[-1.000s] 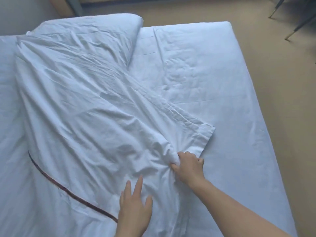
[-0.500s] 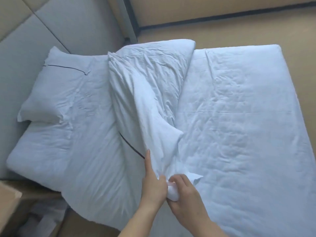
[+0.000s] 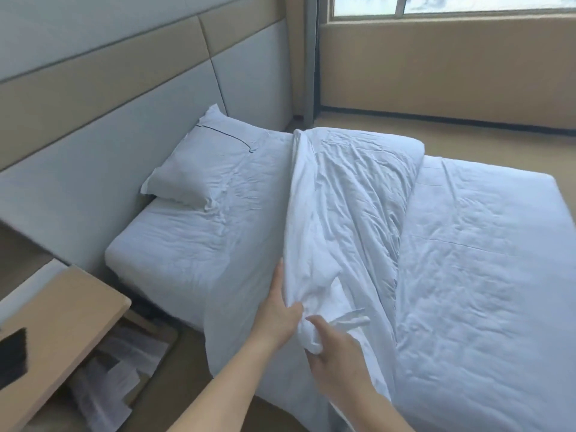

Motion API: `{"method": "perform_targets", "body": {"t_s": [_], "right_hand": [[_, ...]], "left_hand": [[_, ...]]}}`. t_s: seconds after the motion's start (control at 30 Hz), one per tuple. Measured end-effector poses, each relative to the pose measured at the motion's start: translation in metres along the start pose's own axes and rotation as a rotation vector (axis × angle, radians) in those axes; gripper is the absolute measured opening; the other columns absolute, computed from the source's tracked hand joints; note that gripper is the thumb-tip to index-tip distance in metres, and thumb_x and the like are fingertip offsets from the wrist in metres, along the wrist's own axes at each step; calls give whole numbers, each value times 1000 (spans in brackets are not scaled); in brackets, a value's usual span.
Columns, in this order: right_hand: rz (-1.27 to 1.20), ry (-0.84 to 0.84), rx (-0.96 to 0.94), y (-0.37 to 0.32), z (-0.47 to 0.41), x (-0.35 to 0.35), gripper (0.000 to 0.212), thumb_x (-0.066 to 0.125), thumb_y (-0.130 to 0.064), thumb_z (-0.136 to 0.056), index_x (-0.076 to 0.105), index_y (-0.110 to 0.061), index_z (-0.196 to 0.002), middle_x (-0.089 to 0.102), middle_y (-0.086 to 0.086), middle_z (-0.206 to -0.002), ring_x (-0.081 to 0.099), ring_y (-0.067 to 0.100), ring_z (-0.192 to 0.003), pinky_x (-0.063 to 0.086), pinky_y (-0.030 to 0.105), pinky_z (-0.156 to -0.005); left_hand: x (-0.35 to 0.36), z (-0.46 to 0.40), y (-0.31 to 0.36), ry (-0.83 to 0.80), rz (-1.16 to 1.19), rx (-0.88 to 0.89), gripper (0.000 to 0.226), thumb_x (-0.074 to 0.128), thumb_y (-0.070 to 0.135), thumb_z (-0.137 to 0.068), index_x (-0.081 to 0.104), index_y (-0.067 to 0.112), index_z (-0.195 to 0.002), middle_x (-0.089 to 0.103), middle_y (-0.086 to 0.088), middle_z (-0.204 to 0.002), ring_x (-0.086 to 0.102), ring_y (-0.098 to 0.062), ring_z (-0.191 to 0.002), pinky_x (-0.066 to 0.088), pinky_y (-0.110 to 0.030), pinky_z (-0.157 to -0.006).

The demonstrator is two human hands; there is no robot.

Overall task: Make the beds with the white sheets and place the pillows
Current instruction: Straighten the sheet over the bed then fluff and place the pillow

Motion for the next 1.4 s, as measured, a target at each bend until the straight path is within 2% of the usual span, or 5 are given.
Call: {"method": "perform_targets", "body": {"t_s": [0.6, 0.73, 0.83, 1.0, 1.4], "right_hand": [[254, -576, -130, -182, 13, 239, 43, 54, -22, -94, 38, -33, -133, 69, 7, -106, 66, 32, -95, 33, 31, -68], [333, -544, -63, -200, 3, 302, 70, 83, -31, -46, 45, -38, -105, 58, -14, -53, 42, 10, -40, 27, 21, -46], [331, -625, 55, -209, 5, 367, 64, 73, -20, -69, 43, -21, -125, 65, 3, -108, 63, 27, -95, 47, 38, -82], [420, -1144, 381, -213, 31, 419, 62, 55, -29, -91, 32, -21, -148, 8, 9, -162, 4, 37, -148, 3, 75, -108], [156, -530, 786, -139, 65, 297, 43, 44, -36, -93, 46, -17, -132, 41, 4, -136, 42, 25, -124, 44, 38, -96]], "left_hand": [[-215, 23, -230, -243, -127, -108, 93, 42, 9, -84, 5, 77, -134, 37, 21, -150, 38, -18, -139, 35, -47, -114], [-250, -11, -285, -302, -182, -106, 97, 44, 7, -87, -3, 76, -136, 19, 18, -161, 17, -26, -151, 28, -53, -118], [-280, -34, -328, -252, -198, -141, 88, 50, 11, -93, 6, 70, -142, 51, 8, -144, 57, -20, -122, 50, -42, -102], [-313, -35, -378, -288, -337, -369, 84, 49, 5, -90, 14, 46, -154, 49, 13, -85, 69, -32, -79, 53, -34, -61], [-188, 2, -341, -490, -410, -152, 70, 47, 30, -90, 20, 45, -153, 46, 2, -146, 59, -10, -96, 54, -32, -86]]}}
Point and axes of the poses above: each hand's wrist, its own z-axis away from the middle knuckle, its own x-axis out of the palm, y = z × x, the point moved 1 cm from there along -z, towards the middle knuckle
